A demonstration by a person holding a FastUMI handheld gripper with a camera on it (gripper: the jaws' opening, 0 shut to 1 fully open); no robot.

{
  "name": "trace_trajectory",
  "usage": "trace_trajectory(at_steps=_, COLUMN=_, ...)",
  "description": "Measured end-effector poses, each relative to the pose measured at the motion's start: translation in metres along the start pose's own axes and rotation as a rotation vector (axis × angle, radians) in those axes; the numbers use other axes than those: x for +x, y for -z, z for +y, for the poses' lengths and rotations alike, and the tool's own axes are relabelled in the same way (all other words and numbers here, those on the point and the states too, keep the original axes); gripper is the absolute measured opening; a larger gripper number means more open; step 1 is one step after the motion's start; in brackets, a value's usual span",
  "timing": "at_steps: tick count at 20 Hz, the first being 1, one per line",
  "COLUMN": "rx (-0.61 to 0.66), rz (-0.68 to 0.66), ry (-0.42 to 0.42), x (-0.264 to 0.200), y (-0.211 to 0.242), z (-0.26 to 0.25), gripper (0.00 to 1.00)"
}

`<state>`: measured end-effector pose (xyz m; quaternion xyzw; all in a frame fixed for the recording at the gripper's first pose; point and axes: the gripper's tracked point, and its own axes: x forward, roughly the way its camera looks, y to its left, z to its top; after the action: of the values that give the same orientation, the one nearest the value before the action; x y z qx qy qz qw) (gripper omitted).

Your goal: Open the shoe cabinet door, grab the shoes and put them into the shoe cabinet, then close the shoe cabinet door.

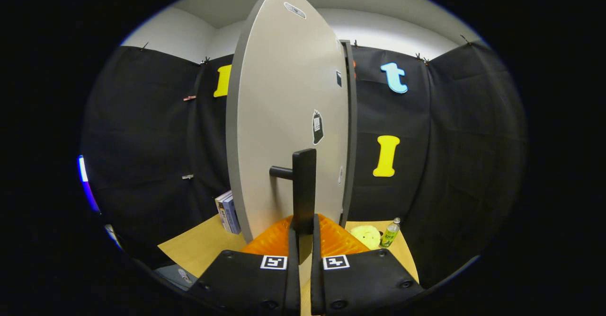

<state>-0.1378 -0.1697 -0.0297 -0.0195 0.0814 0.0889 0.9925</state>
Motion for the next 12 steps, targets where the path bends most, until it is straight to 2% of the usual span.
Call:
trace_trajectory(at_steps=9, rx=0.043, rz=-0.007, ry=0.118, x=-0.008, y=-0.002, z=-0.058, gripper=0.12)
trace_trajectory(at_steps=12, rx=0.061, rz=-0.007, ry=0.136, x=-0.011, y=-0.002, z=-0.072, gripper=0.07)
